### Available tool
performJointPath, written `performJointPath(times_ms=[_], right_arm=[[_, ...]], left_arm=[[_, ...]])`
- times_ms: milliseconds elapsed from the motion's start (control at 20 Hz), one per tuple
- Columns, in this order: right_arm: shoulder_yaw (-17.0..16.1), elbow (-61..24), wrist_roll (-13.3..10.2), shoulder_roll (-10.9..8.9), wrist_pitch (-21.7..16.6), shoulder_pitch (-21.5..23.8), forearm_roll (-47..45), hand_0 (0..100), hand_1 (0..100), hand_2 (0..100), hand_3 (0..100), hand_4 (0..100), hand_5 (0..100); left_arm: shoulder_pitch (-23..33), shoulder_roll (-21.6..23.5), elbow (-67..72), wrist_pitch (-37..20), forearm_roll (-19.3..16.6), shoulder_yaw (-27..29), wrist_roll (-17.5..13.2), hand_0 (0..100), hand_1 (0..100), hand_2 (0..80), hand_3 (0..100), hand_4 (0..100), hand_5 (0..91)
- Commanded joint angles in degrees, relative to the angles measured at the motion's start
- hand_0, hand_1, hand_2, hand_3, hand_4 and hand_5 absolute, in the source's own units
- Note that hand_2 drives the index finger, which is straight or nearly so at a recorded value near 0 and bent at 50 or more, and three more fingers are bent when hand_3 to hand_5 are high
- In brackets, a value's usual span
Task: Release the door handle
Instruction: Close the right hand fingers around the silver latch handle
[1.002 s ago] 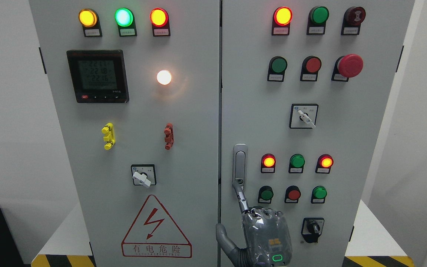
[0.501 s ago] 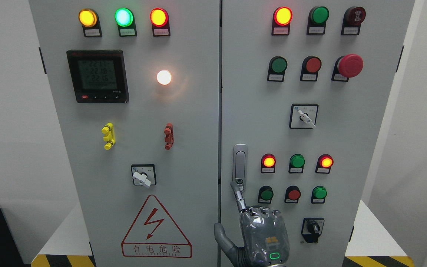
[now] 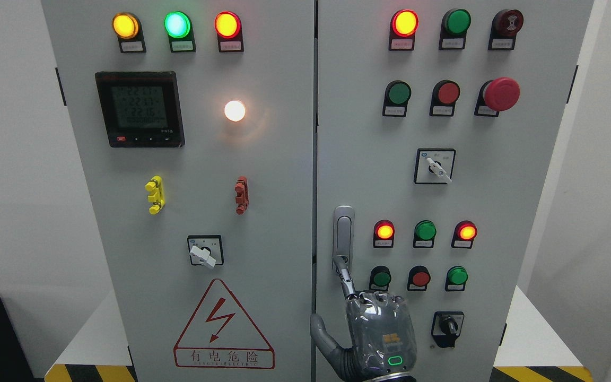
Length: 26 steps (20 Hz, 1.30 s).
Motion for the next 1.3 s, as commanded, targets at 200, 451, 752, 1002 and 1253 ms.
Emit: performJointPath(times_ms=[200,451,752,1002,1253], right_arm=[[-1.06,0.46,0.05,-0.08,0.01,0.58,0.16,36,31,0,100,99,97],[-1.15,0.89,0.05,-0.08,-0.07,0.49,0.16,36,31,0,100,99,97],[-1.15,1.42,0.23,-0.08,0.01,0.05,0.16,36,30,0,100,99,97],[-1.06,1.6,0.4,-0.08,0.01,-0.04,0.16,36,30,0,100,99,97],[-1.06,1.78,0.4,-0.08,0.01,0.31,0.16,36,30,0,100,100,97]], left_arm=[[0.0,0.0,-1.14,0.02,0.0,-1.23,0.01,0,0,2.3,9,1,0.0],[0.0,0.0,-1.14,0.02,0.0,-1.23,0.01,0,0,2.3,9,1,0.0],[0.0,0.0,-1.14,0.02,0.0,-1.23,0.01,0,0,2.3,9,1,0.0],[0.0,0.0,-1.14,0.02,0.0,-1.23,0.01,0,0,2.2,9,1,0.0],[0.0,0.0,-1.14,0.02,0.0,-1.23,0.01,0,0,2.2,9,1,0.0]])
